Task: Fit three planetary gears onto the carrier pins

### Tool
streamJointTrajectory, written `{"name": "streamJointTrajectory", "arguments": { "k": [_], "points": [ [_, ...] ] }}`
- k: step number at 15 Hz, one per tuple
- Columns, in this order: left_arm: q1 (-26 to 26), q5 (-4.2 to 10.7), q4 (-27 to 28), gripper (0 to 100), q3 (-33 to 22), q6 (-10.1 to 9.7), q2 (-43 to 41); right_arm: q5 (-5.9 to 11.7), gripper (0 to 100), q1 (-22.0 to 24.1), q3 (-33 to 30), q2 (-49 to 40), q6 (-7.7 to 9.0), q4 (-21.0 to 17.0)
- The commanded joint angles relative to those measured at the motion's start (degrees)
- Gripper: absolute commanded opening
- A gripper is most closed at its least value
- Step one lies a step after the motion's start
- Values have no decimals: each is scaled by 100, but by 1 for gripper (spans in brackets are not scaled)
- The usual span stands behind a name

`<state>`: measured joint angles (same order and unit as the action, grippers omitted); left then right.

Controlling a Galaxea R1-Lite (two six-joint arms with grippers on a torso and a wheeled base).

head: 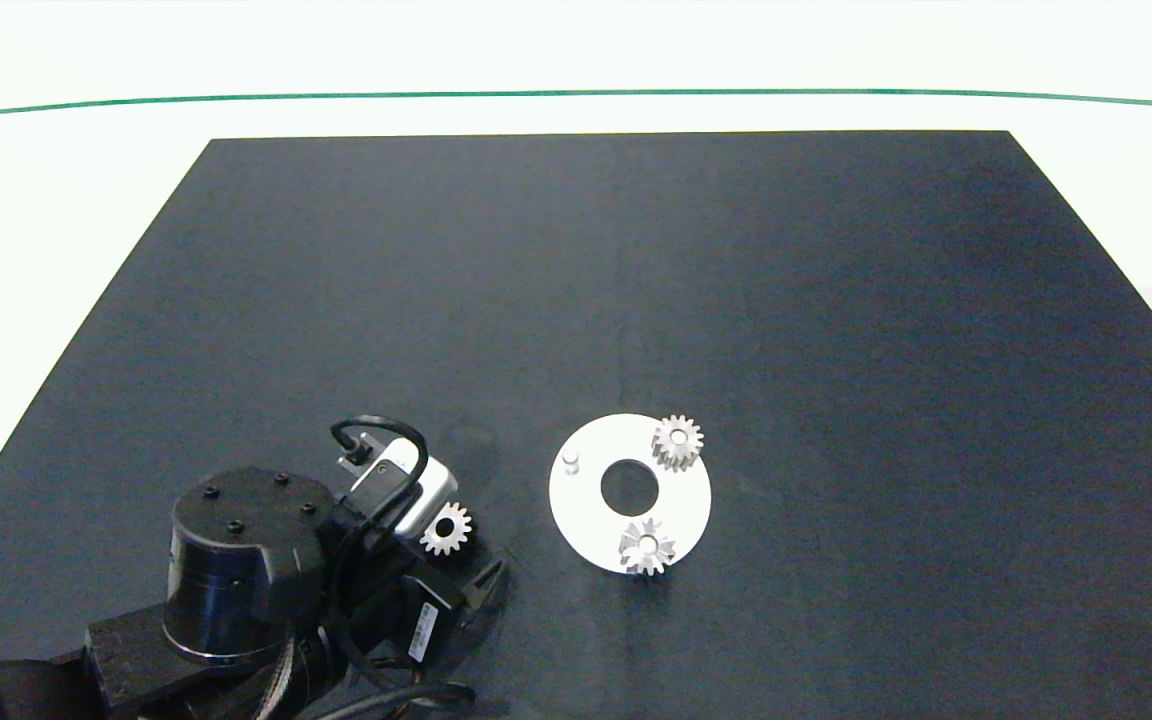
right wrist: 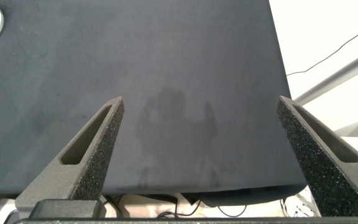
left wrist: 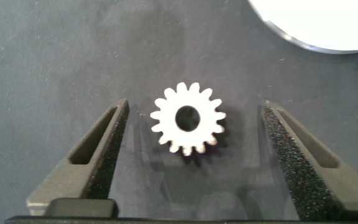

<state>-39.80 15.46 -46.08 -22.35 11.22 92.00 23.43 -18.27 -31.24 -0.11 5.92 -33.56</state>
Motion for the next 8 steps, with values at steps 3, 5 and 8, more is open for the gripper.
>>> {"name": "streamJointTrajectory", "arguments": {
  "k": [3,5,8],
  "points": [
    [60,10,-33,76,2,12,63,12,100,-1,-4,11,5,-10],
    [78,1,-41,71,2,3,63,12,100,-1,-4,11,5,-10],
    [104,1,-41,65,2,12,63,4,100,-1,4,11,5,-10]
  ]
}}
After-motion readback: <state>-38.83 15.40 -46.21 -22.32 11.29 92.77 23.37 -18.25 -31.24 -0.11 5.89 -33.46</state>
